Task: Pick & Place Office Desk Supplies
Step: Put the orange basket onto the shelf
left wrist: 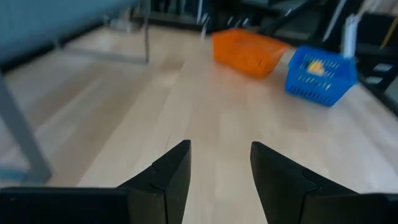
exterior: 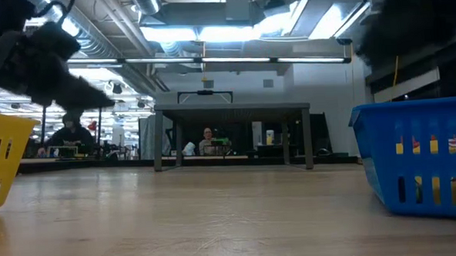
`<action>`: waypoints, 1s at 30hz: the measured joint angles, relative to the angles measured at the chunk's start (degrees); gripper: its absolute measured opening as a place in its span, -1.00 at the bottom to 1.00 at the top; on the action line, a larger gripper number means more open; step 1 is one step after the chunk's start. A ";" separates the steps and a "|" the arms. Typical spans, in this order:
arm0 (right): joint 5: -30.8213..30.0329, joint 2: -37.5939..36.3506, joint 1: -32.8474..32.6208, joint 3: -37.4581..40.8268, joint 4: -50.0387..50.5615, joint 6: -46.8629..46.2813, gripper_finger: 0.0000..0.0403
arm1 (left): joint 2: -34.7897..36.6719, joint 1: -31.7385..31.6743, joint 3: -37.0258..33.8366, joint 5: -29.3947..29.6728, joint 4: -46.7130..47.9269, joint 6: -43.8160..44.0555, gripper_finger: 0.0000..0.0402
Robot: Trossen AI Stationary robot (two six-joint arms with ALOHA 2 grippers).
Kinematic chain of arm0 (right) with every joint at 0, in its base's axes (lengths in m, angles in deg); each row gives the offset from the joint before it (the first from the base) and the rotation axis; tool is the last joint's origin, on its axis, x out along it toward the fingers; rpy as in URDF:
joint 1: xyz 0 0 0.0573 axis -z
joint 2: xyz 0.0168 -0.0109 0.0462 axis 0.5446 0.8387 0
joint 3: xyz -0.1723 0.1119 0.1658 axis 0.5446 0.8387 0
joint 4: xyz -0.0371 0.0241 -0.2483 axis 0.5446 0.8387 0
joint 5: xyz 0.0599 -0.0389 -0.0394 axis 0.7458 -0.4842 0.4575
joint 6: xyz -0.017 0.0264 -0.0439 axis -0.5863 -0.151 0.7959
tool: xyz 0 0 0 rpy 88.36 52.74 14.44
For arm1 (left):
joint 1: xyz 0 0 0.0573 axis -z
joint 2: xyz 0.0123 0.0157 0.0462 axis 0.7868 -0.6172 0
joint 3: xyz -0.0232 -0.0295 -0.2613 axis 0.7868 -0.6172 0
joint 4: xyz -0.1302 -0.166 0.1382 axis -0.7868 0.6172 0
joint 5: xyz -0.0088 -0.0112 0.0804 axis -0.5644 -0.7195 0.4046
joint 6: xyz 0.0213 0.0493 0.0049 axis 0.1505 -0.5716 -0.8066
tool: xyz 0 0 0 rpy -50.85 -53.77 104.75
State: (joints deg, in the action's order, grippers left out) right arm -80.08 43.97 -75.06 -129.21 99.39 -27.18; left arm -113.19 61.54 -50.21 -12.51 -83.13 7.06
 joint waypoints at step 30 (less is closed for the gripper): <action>-13.29 -0.07 -3.65 -3.54 -6.87 17.38 0.08 | 10.31 3.90 16.44 -0.14 20.07 -9.16 -0.20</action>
State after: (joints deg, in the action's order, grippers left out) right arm -93.37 43.91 -78.72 -132.75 92.53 -9.80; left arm -102.88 65.44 -33.77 -12.65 -63.06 -2.10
